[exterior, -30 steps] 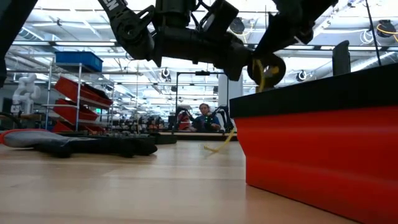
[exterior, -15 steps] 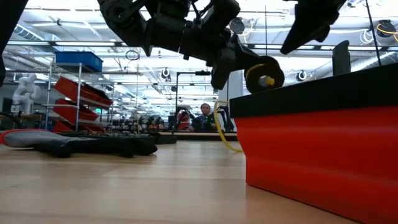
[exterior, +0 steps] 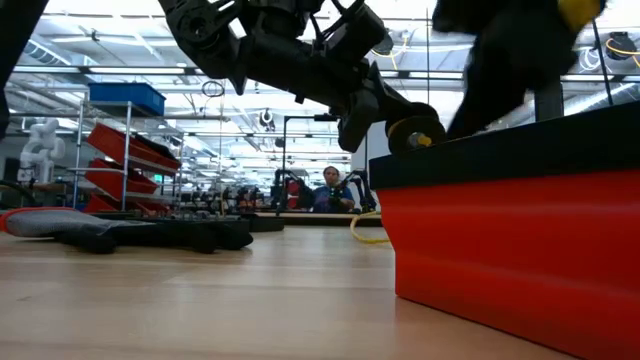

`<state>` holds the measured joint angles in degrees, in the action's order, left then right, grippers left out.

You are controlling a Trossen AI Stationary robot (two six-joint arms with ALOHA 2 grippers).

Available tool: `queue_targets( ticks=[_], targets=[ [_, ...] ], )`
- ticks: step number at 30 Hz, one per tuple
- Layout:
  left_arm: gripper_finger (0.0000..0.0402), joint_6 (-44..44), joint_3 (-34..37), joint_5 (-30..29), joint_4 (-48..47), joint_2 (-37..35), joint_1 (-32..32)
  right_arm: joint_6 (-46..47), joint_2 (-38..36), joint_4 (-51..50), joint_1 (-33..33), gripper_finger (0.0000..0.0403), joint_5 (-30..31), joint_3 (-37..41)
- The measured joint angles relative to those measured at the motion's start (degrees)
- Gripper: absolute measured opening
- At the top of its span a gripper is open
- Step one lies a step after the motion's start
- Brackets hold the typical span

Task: Coil cords
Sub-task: Coil the yellow wire onto the spool

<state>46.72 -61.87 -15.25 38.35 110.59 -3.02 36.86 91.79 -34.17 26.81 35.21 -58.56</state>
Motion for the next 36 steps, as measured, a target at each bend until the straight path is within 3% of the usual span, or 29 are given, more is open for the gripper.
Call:
queue_targets(
  ticks=[6, 13, 21, 29, 36],
  targets=[
    [0.0000, -2.84, 0.00, 0.13, -0.60, 0.00, 1.08, -2.63, 11.07, 10.55, -3.11, 0.0068, -0.61, 0.13],
    [0.0000, -2.98, -0.02, 0.10, -3.08, -0.01, 2.30, -4.94, 14.95, 13.81, -6.21, 0.0112, 2.08, 0.13],
    [0.0000, -4.54, -0.02, 0.18, -4.85, 0.00, 3.15, -4.96, 15.63, 13.76, -7.34, 0.0114, 1.49, 0.13],
    [0.0000, -12.16, 0.00, -0.04, -4.42, 0.00, 6.18, -5.49, 14.84, 13.02, -4.67, 0.0099, 5.61, 0.08],
    [0.0000, -20.82, -0.02, 4.48, -5.95, 0.66, 9.16, -9.07, 14.95, 13.18, -4.73, 0.0096, 5.23, 0.08]
  ],
)
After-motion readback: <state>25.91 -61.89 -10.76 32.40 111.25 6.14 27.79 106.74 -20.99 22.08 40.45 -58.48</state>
